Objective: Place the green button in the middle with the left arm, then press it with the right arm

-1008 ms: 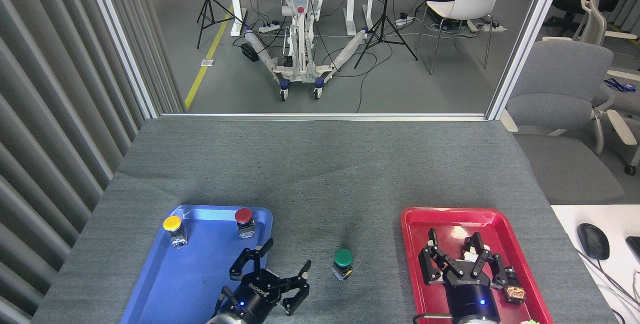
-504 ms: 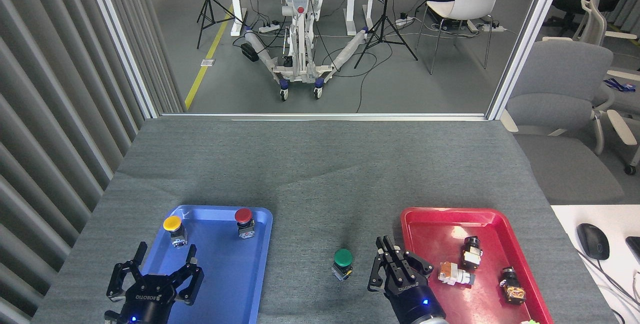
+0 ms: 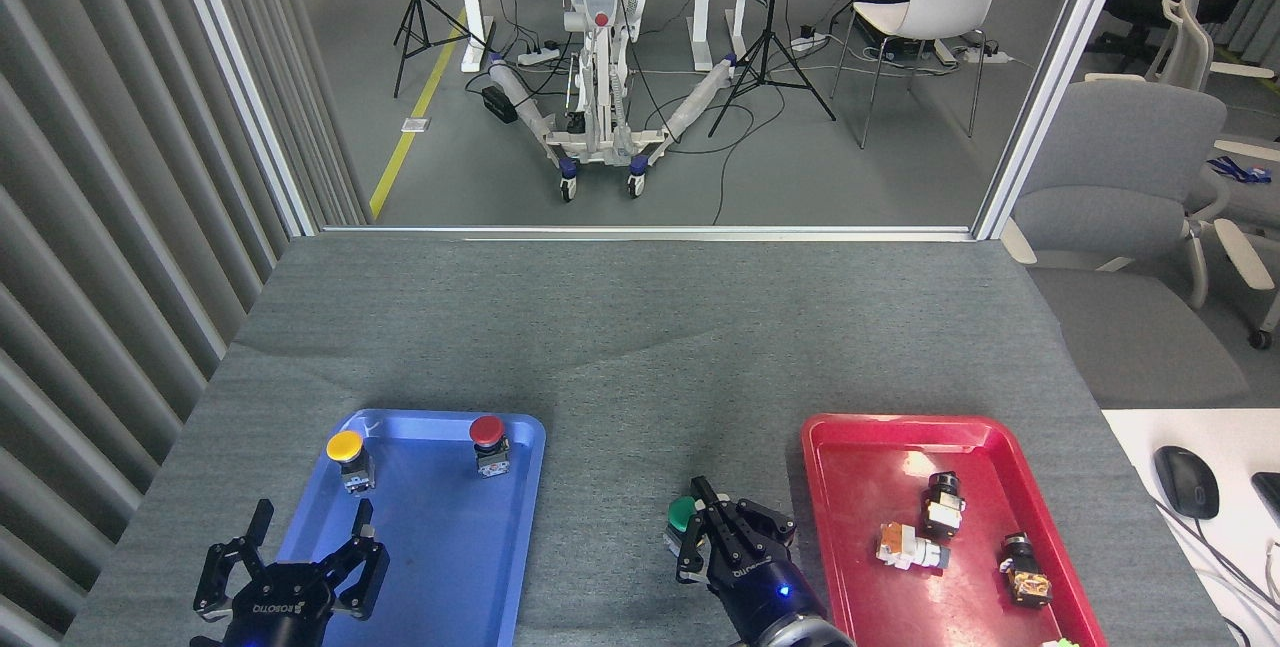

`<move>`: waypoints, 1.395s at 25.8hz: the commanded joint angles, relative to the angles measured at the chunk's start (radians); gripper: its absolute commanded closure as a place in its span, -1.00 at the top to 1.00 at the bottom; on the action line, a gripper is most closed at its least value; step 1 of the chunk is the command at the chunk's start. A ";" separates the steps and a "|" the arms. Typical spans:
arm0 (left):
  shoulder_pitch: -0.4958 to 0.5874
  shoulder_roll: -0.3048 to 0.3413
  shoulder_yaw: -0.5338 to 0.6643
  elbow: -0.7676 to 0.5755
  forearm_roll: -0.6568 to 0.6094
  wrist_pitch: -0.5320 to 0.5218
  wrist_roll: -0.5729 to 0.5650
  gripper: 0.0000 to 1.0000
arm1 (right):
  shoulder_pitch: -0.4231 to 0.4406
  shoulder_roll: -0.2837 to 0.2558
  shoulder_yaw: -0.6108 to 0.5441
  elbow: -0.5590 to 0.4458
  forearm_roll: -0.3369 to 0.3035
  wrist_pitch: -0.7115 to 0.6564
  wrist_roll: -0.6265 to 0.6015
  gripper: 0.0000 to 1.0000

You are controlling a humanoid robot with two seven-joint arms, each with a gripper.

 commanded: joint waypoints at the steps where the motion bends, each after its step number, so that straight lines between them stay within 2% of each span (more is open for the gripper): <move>1: 0.000 0.000 0.002 0.000 0.010 -0.003 0.000 0.99 | -0.009 0.004 0.036 0.019 0.002 0.001 -0.001 -1.00; 8: 0.002 0.002 0.005 0.012 0.012 -0.006 0.000 0.99 | -0.009 0.002 0.037 0.067 0.002 0.024 0.003 -1.00; 16: 0.002 0.002 0.007 0.012 0.012 -0.006 0.000 0.99 | -0.005 0.004 0.036 0.062 -0.005 0.031 0.001 -1.00; 17: 0.002 0.002 0.007 0.012 0.012 -0.006 0.000 0.99 | -0.005 0.004 0.034 0.053 -0.006 0.039 -0.001 -0.92; 19: 0.002 0.002 0.007 0.012 0.012 -0.004 0.000 0.99 | -0.005 0.004 0.029 0.032 -0.011 0.060 -0.010 -0.63; 20: 0.002 0.002 0.007 0.012 0.012 -0.004 0.000 0.99 | -0.007 0.005 0.026 0.016 -0.012 0.070 -0.011 -0.37; 23: 0.002 0.002 0.007 0.012 0.012 -0.004 0.000 0.99 | -0.009 0.005 0.017 -0.033 -0.017 0.126 -0.011 0.85; 24: 0.002 0.002 0.007 0.012 0.012 -0.003 0.000 0.99 | -0.010 0.005 0.005 -0.044 -0.023 0.149 -0.011 0.99; 31: 0.003 0.002 0.007 0.014 0.032 -0.003 0.000 0.99 | -0.007 -0.016 -0.118 -0.064 -0.031 0.162 -0.024 1.00; 36: 0.003 0.005 0.007 0.014 0.041 -0.012 0.000 0.99 | 0.042 -0.015 -0.239 -0.093 -0.031 0.166 -0.016 1.00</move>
